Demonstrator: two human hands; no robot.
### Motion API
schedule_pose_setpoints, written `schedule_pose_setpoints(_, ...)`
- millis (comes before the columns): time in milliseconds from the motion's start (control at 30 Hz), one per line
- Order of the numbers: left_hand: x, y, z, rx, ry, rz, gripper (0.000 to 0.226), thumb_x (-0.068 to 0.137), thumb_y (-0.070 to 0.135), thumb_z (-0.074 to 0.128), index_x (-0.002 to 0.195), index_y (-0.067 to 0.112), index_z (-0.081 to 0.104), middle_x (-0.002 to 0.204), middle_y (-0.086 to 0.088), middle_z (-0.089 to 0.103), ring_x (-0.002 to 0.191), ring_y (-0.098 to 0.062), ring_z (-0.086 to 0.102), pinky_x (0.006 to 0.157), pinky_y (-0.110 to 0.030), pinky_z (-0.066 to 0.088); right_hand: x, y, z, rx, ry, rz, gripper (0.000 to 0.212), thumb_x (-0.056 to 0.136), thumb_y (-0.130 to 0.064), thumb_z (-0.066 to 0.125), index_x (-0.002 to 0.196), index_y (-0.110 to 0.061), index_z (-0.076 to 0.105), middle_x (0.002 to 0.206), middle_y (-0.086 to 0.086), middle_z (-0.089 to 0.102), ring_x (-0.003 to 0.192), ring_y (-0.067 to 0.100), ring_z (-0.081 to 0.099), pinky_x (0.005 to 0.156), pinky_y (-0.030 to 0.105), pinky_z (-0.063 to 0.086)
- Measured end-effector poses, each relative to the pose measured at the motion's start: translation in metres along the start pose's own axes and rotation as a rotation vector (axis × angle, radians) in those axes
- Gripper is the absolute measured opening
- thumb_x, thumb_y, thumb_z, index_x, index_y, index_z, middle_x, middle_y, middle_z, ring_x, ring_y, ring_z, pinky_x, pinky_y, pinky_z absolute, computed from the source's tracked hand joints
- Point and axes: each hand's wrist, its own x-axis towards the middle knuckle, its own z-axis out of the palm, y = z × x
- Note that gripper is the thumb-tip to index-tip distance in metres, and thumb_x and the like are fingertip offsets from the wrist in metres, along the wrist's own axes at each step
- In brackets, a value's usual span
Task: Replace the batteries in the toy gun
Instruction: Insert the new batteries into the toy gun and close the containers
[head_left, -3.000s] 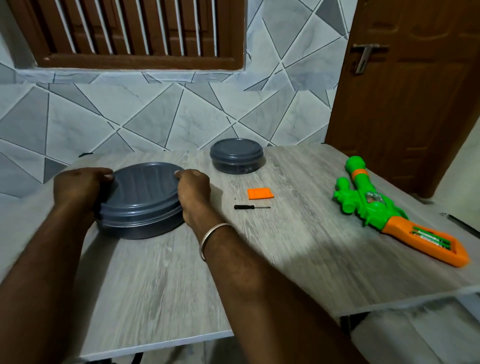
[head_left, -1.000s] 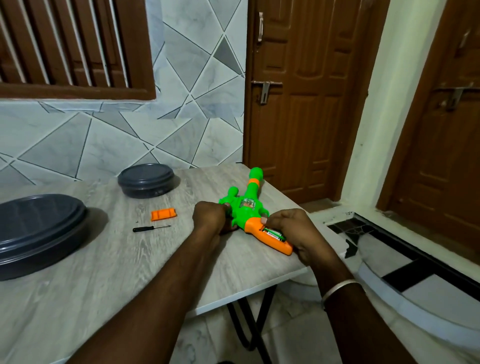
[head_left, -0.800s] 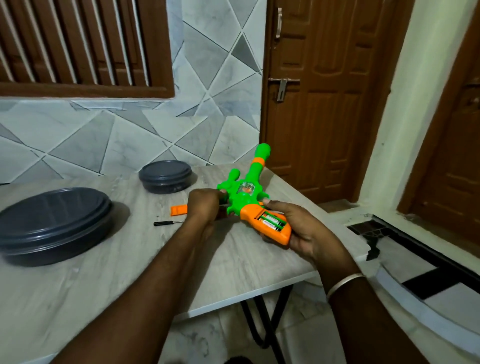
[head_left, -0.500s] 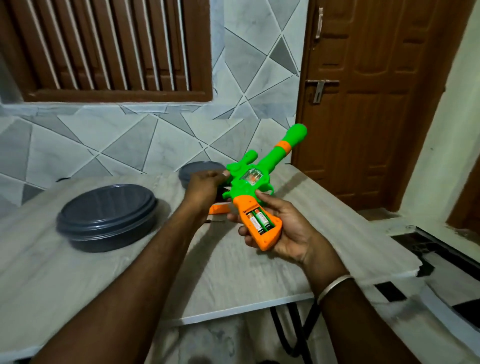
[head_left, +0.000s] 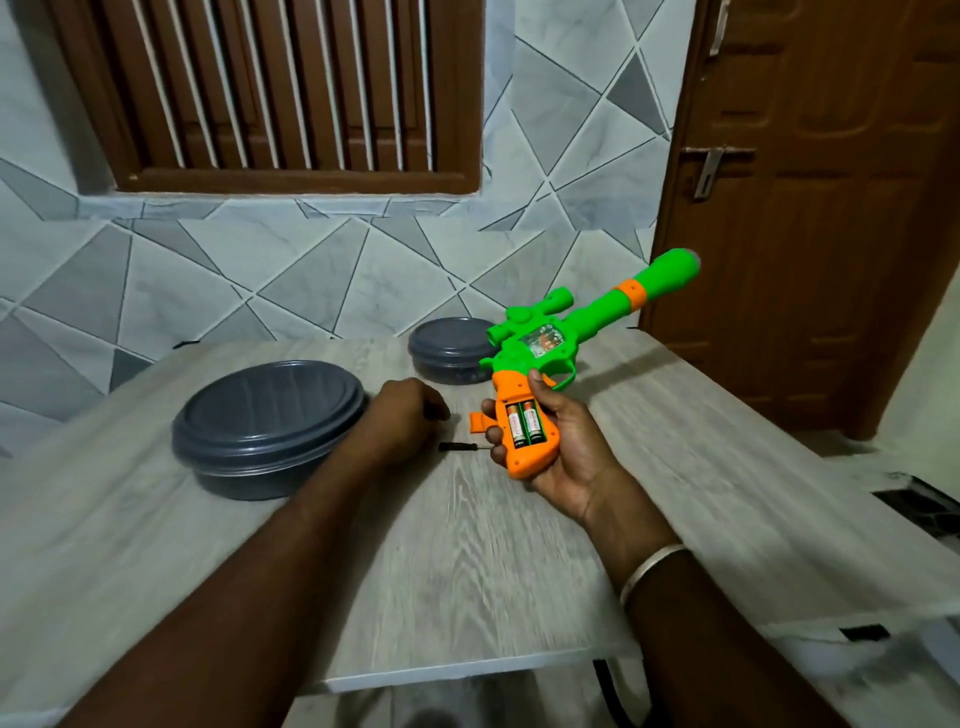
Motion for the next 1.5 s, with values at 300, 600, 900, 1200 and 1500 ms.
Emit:
schedule_pose_setpoints(300, 0.018, -0.001, 0.002, 0.14, -0.055, 0.069, 0.013, 0.087, 0.014, 0.074, 0.098, 0.017, 0.081, 0.1, -0.005, 0.076, 0.093, -0.02, 0.068, 0.09, -0.032, 0.054, 0.007, 0.004, -0.015, 0.057, 0.031, -0.031, 0.051, 0.098, -0.044, 0.044, 0.086, -0.005, 0.074, 0.088, 0.012, 0.068, 0.06, 0.021, 0.059, 0.05, 0.026, 0.05)
schedule_pose_setpoints(600, 0.019, 0.001, 0.005, 0.235, -0.099, 0.036, 0.009, 0.09, 0.016, 0.069, 0.086, 0.023, 0.073, 0.099, -0.006, 0.067, 0.091, -0.023, 0.064, 0.074, -0.027, 0.045, 0.001, 0.007, -0.016, 0.049, 0.055, -0.01, 0.046, 0.099, -0.043, 0.042, 0.094, -0.005, 0.066, 0.088, 0.011, 0.067, 0.061, 0.02, 0.059, 0.049, 0.026, 0.049)
schedule_pose_setpoints(900, 0.019, -0.003, 0.002, 0.202, -0.078, 0.04, 0.011, 0.089, 0.015, 0.071, 0.096, 0.017, 0.079, 0.104, -0.007, 0.071, 0.09, -0.021, 0.064, 0.084, -0.029, 0.052, -0.005, 0.008, -0.011, 0.066, 0.103, -0.044, 0.024, 0.088, -0.009, 0.036, 0.092, -0.001, 0.058, 0.083, 0.013, 0.064, 0.061, 0.02, 0.055, 0.048, 0.024, 0.047)
schedule_pose_setpoints(1200, 0.014, -0.003, 0.002, 0.176, -0.053, 0.036, 0.011, 0.09, 0.012, 0.068, 0.094, 0.017, 0.076, 0.103, -0.007, 0.07, 0.086, -0.018, 0.061, 0.074, -0.027, 0.045, -0.009, 0.01, -0.009, 0.042, 0.142, -0.048, 0.03, 0.085, 0.001, 0.033, 0.092, 0.001, 0.062, 0.087, 0.012, 0.065, 0.068, 0.019, 0.057, 0.052, 0.026, 0.051)
schedule_pose_setpoints(1500, 0.016, 0.002, 0.002, 0.153, -0.05, -0.012, 0.016, 0.091, 0.009, 0.067, 0.104, 0.011, 0.077, 0.108, -0.01, 0.069, 0.088, -0.02, 0.061, 0.077, -0.026, 0.046, -0.007, 0.011, -0.009, -0.003, 0.191, -0.051, 0.029, 0.084, 0.0, 0.035, 0.095, 0.002, 0.062, 0.08, 0.012, 0.062, 0.063, 0.017, 0.058, 0.051, 0.025, 0.051)
